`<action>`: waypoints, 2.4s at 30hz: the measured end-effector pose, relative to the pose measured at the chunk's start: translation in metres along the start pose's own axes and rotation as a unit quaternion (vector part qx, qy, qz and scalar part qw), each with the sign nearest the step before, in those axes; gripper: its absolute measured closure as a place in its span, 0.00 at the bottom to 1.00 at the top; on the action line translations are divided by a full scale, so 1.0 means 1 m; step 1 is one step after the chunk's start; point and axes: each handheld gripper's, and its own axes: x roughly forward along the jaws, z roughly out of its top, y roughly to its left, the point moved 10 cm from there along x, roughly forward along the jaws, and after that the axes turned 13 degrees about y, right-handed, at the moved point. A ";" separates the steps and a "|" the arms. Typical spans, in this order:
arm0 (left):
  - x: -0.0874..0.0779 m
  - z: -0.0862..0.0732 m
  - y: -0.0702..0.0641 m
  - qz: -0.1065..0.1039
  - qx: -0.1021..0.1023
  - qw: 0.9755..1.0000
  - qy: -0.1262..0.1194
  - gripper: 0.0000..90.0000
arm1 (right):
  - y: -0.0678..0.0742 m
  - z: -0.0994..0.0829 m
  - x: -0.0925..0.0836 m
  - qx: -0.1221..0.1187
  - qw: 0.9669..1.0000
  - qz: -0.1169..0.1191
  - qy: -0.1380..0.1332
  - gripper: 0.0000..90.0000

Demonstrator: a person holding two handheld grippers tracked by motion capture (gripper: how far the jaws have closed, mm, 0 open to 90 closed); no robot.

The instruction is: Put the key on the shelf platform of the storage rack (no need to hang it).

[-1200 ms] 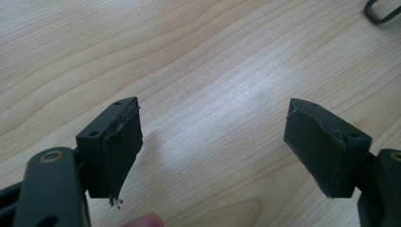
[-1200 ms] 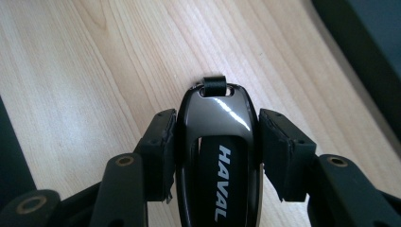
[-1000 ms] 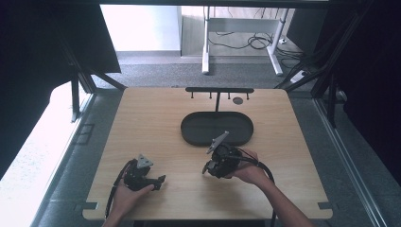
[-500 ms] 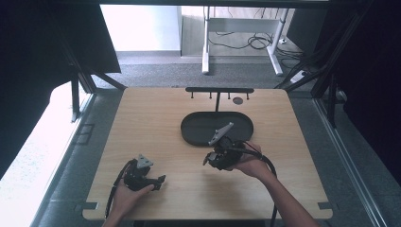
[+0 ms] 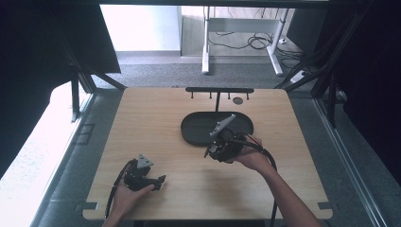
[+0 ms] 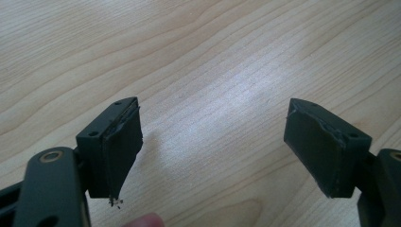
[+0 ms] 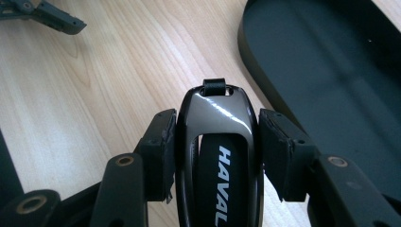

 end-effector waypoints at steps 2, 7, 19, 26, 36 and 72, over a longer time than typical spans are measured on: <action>0.000 0.000 0.000 0.000 0.000 1.000 0.000 0.23 | -0.001 0.001 -0.001 0.001 1.000 -0.002 0.001 0.55; 0.000 0.000 0.000 0.000 0.000 1.000 0.000 0.23 | -0.007 0.008 -0.004 0.002 1.000 -0.007 -0.003 0.55; 0.001 0.000 0.000 0.000 0.000 1.000 0.001 0.22 | -0.032 0.021 -0.008 0.025 1.000 -0.014 -0.014 0.55; 0.001 0.000 0.000 -0.001 0.001 1.000 0.000 0.23 | -0.049 0.034 -0.006 0.034 0.999 -0.022 -0.017 0.55; 0.002 0.000 0.000 -0.002 -0.001 1.000 0.002 0.23 | -0.068 0.044 0.009 0.043 0.999 -0.019 -0.007 0.55; 0.003 0.000 -0.001 0.001 0.002 1.000 0.005 0.23 | -0.113 0.026 0.072 0.092 0.995 -0.028 0.021 0.55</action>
